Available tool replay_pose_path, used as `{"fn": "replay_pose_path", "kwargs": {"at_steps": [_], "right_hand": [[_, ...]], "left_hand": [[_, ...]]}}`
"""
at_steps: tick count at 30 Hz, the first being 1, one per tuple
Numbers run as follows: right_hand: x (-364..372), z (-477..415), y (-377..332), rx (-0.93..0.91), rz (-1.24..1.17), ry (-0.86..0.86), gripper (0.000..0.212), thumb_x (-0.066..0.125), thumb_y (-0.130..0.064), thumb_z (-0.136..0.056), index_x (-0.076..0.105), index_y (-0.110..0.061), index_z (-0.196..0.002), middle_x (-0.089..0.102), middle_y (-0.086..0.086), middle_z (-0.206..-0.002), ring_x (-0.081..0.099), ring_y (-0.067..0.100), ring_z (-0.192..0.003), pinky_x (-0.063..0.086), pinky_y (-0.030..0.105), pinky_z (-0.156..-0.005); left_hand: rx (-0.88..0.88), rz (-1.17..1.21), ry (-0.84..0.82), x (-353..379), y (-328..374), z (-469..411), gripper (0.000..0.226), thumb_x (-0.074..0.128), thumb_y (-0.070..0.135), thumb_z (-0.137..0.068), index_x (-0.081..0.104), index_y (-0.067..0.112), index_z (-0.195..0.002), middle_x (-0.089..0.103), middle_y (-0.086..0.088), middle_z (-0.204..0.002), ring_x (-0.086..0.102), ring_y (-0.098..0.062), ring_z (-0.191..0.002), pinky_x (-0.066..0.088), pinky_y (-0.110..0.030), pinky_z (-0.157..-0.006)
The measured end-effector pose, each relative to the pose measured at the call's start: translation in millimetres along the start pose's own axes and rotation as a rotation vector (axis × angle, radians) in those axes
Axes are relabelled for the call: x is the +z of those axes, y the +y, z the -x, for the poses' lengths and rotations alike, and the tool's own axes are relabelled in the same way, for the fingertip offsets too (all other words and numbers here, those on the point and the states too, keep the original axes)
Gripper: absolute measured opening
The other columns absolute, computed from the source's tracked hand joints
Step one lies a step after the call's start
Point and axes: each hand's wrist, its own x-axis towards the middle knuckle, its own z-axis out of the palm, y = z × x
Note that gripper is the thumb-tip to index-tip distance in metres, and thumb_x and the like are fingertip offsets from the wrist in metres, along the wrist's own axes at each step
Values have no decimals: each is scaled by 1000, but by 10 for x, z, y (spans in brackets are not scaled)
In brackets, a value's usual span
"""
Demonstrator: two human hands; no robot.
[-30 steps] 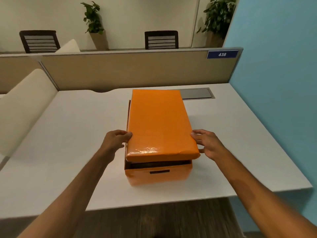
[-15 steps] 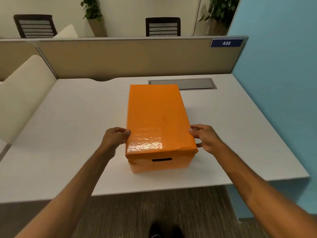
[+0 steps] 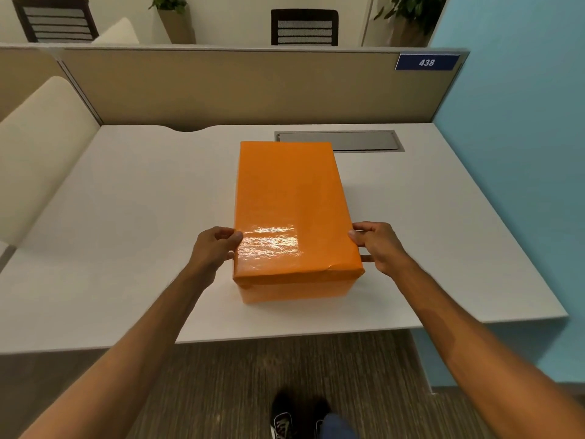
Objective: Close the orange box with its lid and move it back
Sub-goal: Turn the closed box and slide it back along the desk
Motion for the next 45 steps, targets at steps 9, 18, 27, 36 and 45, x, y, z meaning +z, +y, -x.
{"fn": "replay_pose_path", "kwargs": {"at_steps": [9, 18, 27, 36, 45], "right_hand": [[-51, -213, -5, 2, -75, -86, 36, 60, -13, -93, 54, -16, -129, 61, 12, -127, 62, 26, -106, 55, 44, -84], [96, -919, -456, -116, -13, -107, 58, 63, -28, -95, 40, -23, -148, 58, 7, -131, 58, 29, -116, 51, 51, -97], [187, -1783, -907, -244, 51, -100, 50, 59, -24, -98, 44, -26, -147, 62, 4, -123, 64, 15, -99, 53, 28, -71], [274, -2170, -1016, -315, 195, 8, 53, 62, -30, -96, 47, -23, -147, 60, 10, -140, 61, 30, -121, 51, 54, -99], [330, -2205, -930, -327, 206, 33, 52, 59, -26, -98, 46, -18, -147, 59, 10, -141, 63, 27, -116, 52, 41, -95]], "left_hand": [[-70, 147, -85, -21, 122, -196, 60, 58, 5, -93, 36, 16, -148, 50, -10, -144, 51, -33, -127, 43, -50, -102], [-82, 266, -90, 12, 472, -848, 65, 64, 24, -92, 35, 12, -150, 43, -11, -153, 43, -34, -137, 35, -50, -114], [-71, 184, 48, 193, 917, -1633, 49, 63, 28, -93, 51, 15, -139, 52, -10, -144, 49, -33, -130, 40, -49, -108], [13, 101, 140, 255, 993, -1939, 47, 60, 31, -95, 55, 19, -140, 57, -9, -141, 54, -36, -127, 42, -60, -106], [12, 134, 144, 262, 927, -2012, 49, 61, 31, -94, 54, 15, -140, 57, -9, -142, 54, -35, -127, 40, -60, -107]]}}
